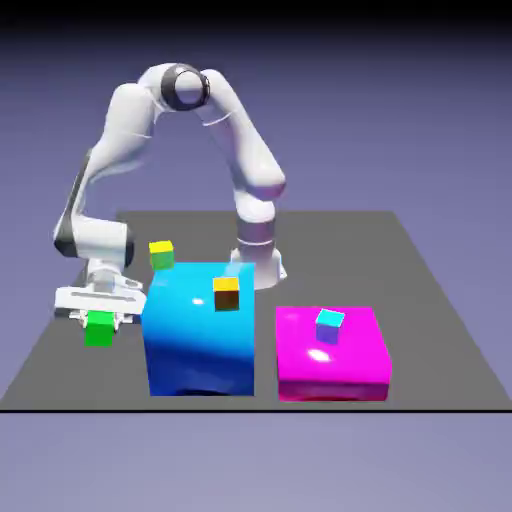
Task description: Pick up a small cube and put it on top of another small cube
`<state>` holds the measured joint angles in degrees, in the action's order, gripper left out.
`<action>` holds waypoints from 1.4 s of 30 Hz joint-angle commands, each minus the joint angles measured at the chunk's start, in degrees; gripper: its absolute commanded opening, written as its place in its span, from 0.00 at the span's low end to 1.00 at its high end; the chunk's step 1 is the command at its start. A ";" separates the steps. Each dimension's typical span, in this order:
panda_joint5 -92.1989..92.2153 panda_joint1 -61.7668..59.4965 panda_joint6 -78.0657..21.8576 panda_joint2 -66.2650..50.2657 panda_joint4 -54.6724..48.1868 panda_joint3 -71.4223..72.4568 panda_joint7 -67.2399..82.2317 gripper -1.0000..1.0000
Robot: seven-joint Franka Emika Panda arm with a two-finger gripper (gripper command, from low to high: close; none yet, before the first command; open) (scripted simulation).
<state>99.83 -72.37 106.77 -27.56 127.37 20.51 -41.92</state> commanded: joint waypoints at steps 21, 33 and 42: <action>-43.49 40.30 -43.26 -1.96 -32.86 -24.49 -18.31 0.00; -53.73 61.39 -55.94 -4.28 -38.97 -41.27 -33.80 0.00; -54.56 64.25 -50.61 -0.97 -30.54 -40.99 -31.89 1.00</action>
